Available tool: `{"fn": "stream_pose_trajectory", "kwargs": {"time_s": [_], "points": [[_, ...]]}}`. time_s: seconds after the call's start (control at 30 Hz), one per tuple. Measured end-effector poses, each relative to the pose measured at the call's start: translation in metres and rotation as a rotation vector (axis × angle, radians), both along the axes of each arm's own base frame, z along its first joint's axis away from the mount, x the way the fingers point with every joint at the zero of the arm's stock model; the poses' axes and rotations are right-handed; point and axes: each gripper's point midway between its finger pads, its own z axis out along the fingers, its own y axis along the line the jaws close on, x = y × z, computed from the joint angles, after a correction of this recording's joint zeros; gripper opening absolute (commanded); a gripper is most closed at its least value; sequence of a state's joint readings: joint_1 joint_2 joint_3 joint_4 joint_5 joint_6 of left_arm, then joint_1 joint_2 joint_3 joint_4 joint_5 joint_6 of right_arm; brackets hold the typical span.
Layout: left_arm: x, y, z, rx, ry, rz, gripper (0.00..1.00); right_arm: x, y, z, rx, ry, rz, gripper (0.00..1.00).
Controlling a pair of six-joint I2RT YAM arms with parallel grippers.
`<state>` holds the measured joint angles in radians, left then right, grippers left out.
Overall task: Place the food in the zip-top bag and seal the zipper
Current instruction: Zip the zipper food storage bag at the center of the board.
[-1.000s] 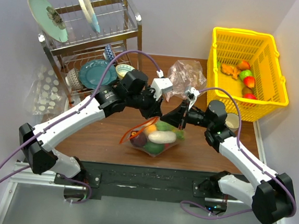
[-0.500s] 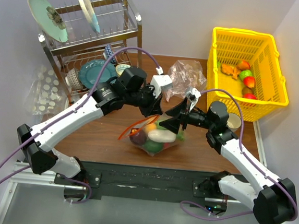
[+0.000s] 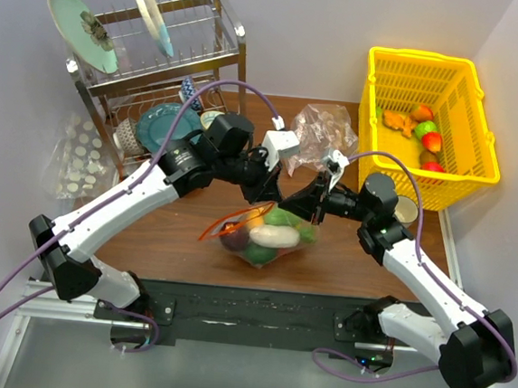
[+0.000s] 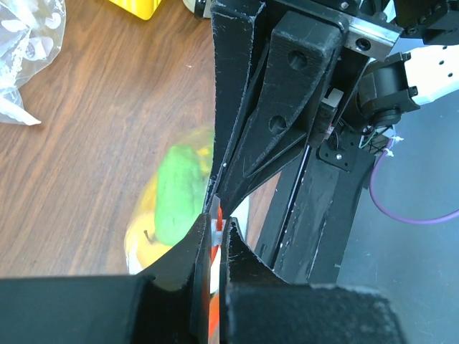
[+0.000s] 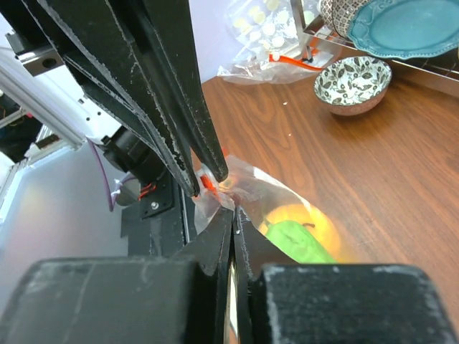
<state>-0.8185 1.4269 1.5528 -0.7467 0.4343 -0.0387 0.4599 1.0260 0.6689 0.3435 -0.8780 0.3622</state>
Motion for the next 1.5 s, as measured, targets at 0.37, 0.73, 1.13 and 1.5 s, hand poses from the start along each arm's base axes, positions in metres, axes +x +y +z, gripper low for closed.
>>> {"fn": "stream_pose_trajectory", "kwargs": {"time_s": [0.37,0.73,1.13,1.5], "points": [[0.0,0.004,-0.005,-0.014,-0.025,0.014,0.0,0.007,-0.003,0.003,-0.004,0.055,-0.083,0.0],[0.003,0.02,-0.013,0.001,-0.065,0.078,0.0,0.04,-0.031,0.025,-0.014,0.107,-0.379,0.0],[0.003,0.025,-0.022,0.008,-0.069,0.097,0.0,0.075,-0.085,0.028,-0.091,0.173,-0.764,0.0],[0.003,0.026,-0.025,-0.001,-0.066,0.112,0.0,0.095,-0.131,0.017,-0.176,0.208,-1.047,0.0]]}}
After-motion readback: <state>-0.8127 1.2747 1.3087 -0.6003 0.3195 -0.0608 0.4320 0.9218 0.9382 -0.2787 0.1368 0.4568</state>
